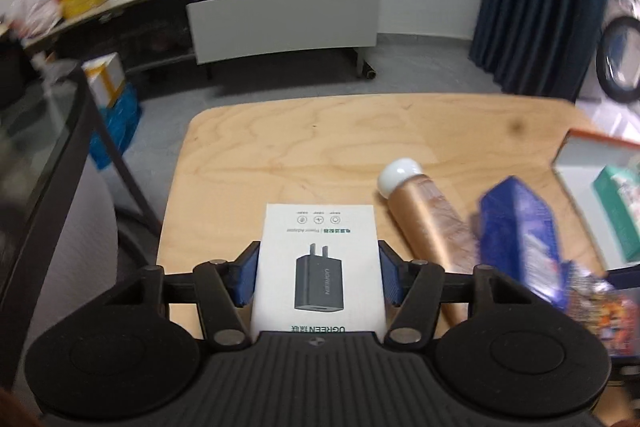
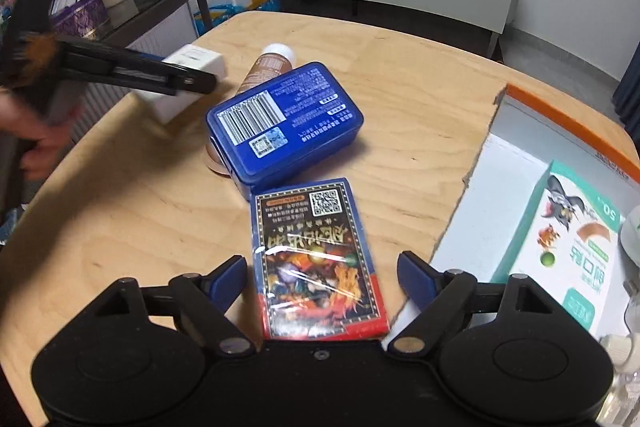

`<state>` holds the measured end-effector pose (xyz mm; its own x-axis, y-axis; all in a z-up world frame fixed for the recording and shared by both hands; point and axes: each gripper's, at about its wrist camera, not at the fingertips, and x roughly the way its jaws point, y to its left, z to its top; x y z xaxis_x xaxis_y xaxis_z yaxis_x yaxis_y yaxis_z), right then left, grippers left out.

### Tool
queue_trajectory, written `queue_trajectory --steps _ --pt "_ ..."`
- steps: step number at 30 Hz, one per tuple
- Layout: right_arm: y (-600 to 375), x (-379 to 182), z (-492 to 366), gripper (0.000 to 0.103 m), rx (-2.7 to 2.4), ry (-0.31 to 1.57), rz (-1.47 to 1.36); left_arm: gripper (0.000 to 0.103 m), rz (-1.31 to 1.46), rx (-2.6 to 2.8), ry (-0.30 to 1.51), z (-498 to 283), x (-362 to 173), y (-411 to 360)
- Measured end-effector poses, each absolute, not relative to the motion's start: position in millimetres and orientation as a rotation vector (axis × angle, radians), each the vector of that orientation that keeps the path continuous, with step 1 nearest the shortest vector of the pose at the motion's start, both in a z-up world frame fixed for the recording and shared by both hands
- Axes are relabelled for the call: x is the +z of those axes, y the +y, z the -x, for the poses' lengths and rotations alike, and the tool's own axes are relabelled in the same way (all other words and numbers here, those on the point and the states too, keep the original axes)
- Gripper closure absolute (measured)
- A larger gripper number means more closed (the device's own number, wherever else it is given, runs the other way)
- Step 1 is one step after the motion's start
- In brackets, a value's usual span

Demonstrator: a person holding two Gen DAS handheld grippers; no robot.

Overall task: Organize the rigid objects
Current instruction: 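Grasp the white charger box with the left gripper while the right grasps the card pack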

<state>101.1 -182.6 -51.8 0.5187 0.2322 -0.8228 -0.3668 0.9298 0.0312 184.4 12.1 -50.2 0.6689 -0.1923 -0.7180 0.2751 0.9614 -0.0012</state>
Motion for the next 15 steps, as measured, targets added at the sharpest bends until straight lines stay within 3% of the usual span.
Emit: queue_trajectory --steps 1,2,3,15 --pt "-179.5 -52.6 -100.7 0.009 0.358 0.949 0.163 0.043 -0.109 -0.249 0.791 -177.0 -46.0 12.0" --pt "-177.6 -52.4 -99.5 0.026 0.351 0.928 0.157 0.043 -0.106 -0.232 0.783 -168.1 -42.5 11.2" --pt "-176.2 -51.2 -97.3 0.029 0.348 0.907 0.145 0.043 -0.097 -0.225 0.779 -158.0 -39.4 10.5" --pt "-173.0 -17.0 -43.4 0.031 0.241 0.777 0.058 0.043 0.006 -0.167 0.774 -68.1 -24.2 -3.8"
